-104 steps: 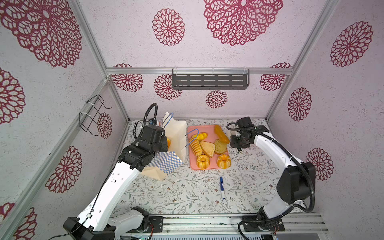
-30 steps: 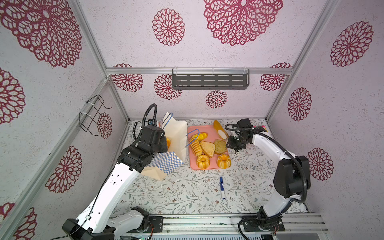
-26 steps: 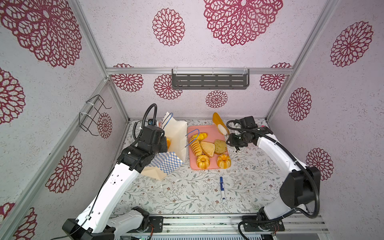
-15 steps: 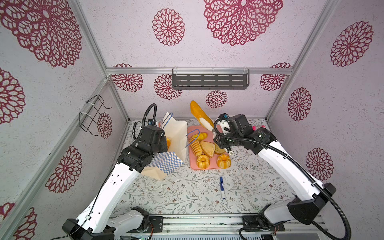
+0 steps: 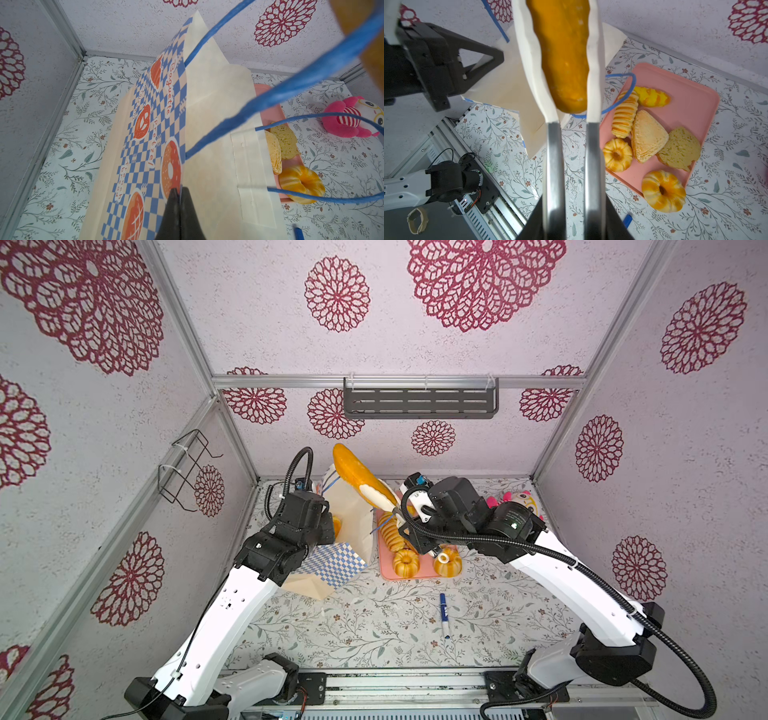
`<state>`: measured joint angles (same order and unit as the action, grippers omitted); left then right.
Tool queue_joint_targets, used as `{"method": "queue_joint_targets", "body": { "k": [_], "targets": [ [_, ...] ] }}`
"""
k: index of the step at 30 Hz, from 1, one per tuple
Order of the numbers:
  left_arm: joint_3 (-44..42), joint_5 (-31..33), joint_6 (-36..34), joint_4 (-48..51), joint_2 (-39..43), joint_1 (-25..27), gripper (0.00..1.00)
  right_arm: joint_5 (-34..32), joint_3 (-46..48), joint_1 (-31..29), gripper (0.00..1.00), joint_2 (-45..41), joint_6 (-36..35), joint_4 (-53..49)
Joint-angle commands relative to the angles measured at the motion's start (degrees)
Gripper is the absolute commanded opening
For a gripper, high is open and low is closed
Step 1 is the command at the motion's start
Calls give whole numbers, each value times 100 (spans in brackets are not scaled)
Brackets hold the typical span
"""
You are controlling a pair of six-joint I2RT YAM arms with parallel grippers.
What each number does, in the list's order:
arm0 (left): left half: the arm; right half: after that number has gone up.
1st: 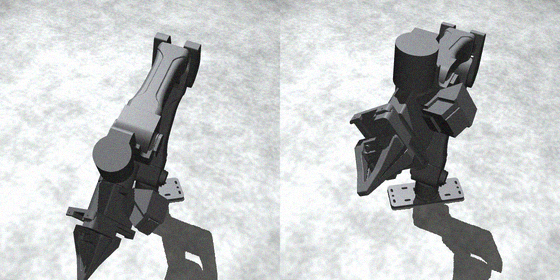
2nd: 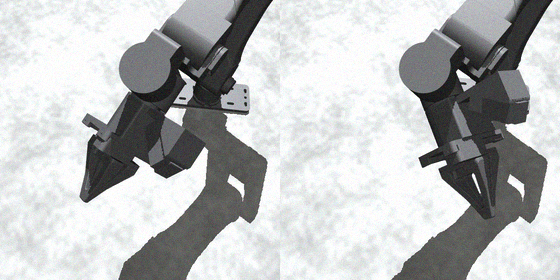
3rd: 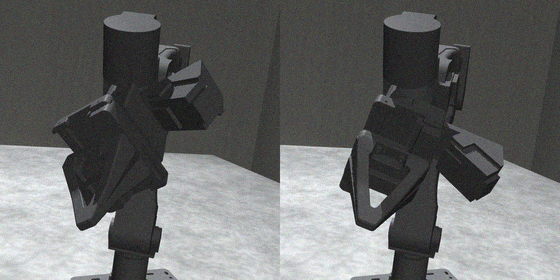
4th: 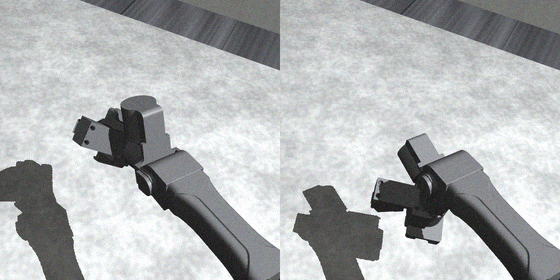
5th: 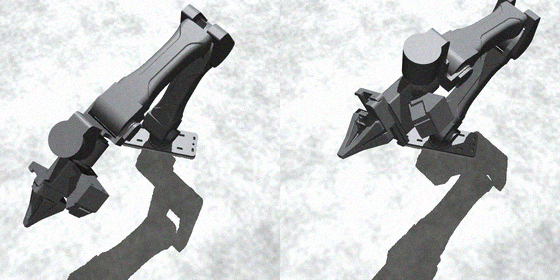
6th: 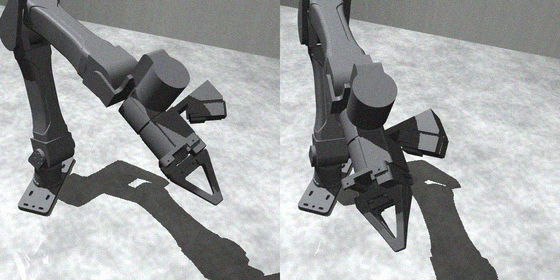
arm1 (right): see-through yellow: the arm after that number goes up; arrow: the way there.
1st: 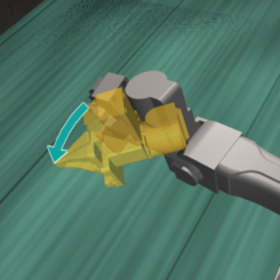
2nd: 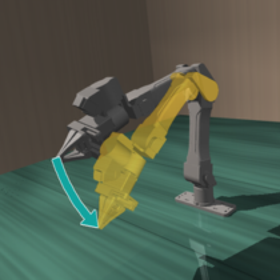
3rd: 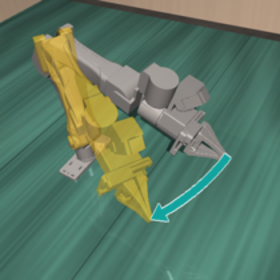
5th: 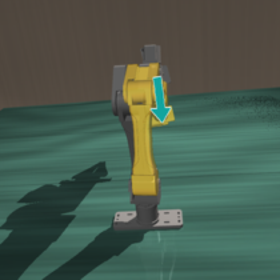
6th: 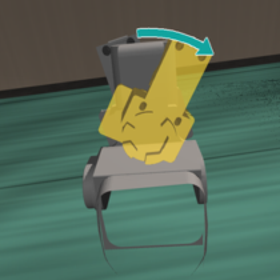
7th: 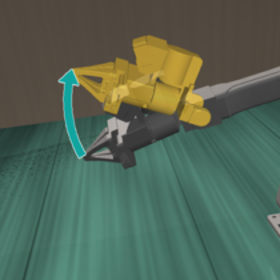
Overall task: Place the fake bread into the paper bag
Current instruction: 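Lift the orange loaf in the tongs toward the bag with the right gripper, then lower the loaf into the bag and open the tongs with the right gripper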
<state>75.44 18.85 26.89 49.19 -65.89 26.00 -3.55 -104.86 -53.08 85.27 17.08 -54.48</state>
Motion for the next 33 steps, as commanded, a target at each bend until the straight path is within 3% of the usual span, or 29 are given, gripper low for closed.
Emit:
{"method": "queue_joint_targets", "body": {
  "k": [1,12,19,33],
  "targets": [
    [-3,40,62,-18,77,39,0,-296,48,-7,27,-322,249,77],
    [50,-36,51,-135,-56,42,0,-242,488,-79,28,-705,531,-13],
    [-3,-57,67,-140,-56,48,0,-261,478,-72,31,-1009,673,431],
    [93,-39,78,-161,-21,47,0,62,471,-97,30,-690,884,110]
  ]
}}
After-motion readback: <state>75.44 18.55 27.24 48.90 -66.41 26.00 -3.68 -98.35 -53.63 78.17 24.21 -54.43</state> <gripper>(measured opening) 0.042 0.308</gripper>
